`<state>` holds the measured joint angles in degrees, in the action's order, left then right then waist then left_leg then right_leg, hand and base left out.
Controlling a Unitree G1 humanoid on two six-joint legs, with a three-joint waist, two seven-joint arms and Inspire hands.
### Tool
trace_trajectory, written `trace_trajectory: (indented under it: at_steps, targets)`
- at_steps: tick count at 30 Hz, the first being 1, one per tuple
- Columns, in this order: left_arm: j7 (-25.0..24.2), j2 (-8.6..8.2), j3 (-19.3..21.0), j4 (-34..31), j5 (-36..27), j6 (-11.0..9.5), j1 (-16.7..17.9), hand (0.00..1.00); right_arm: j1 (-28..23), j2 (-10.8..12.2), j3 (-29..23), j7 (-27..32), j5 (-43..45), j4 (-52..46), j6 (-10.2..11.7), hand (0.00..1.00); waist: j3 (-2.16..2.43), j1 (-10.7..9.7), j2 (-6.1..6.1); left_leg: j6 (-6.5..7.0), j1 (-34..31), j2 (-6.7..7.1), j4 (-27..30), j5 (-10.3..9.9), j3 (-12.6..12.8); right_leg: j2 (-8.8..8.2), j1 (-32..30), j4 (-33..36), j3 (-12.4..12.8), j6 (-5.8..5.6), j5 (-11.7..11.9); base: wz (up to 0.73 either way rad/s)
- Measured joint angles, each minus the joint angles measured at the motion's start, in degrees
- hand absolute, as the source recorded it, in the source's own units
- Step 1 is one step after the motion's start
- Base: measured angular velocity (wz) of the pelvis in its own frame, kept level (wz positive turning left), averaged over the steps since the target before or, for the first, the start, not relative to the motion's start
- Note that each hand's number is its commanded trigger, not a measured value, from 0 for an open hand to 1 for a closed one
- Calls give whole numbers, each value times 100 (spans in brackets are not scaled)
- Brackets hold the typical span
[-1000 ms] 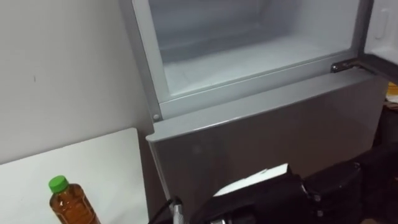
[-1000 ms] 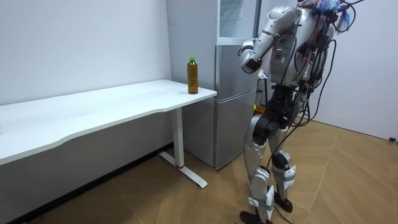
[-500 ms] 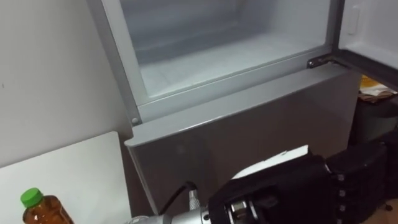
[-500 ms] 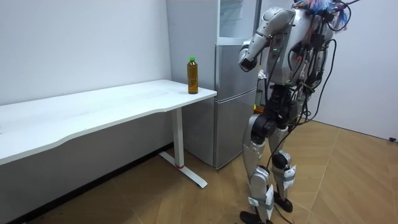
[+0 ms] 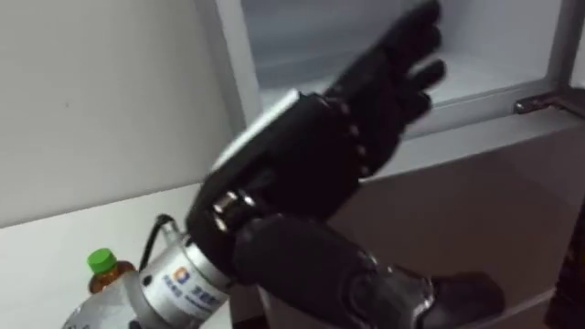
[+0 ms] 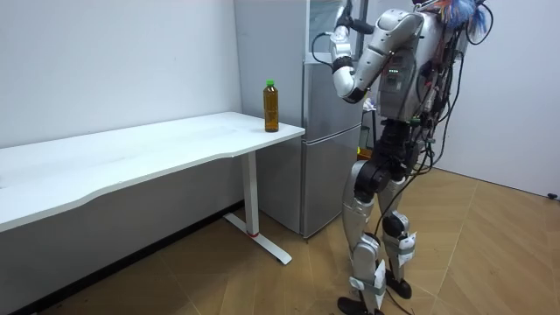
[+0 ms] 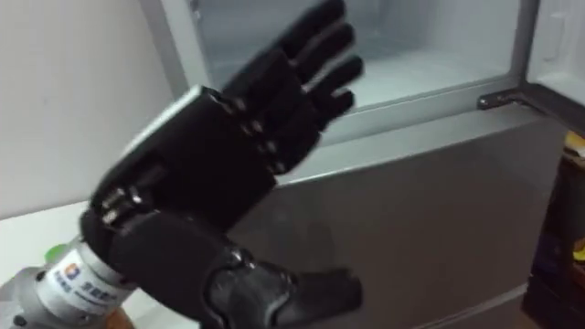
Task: Put the bottle in the upper fridge
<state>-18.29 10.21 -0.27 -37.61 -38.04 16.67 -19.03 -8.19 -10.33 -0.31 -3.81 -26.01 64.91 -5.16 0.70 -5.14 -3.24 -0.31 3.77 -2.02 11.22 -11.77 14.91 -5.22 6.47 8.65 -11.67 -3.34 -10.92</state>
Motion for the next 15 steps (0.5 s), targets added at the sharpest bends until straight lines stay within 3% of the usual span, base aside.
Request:
trace_trajectory:
  at_steps: [2,3,7,9,15]
  targets:
    - [207,0,339,-70,29,-131,110,0,2,86,-2,-1,105,-3,12,0,-25,98,72,0,-4,15,32,0,-137,-10,88,-8,-154,-1,-1,36]
    - [333,3,518,-71,77,-219,151,0,7,148,-13,-11,172,5,14,0,-21,165,106,2,-20,35,63,1,-250,-24,140,-14,-264,-1,-8,40]
    - [816,-12,1162,-94,297,-551,430,0,16,222,-109,-57,227,113,20,0,7,583,95,11,-42,77,102,1,-358,-59,171,0,-310,-12,-40,16]
    - [1029,-18,1555,-135,525,-681,616,0,-20,245,-164,-68,316,137,24,0,43,654,64,25,-55,91,95,10,-411,-69,197,-1,-402,-15,-42,18]
    - [1940,-14,2505,-134,985,-1048,1092,0,-163,261,-247,-90,365,143,48,0,26,809,66,22,-25,104,147,10,-563,-72,343,-17,-600,-15,-79,15]
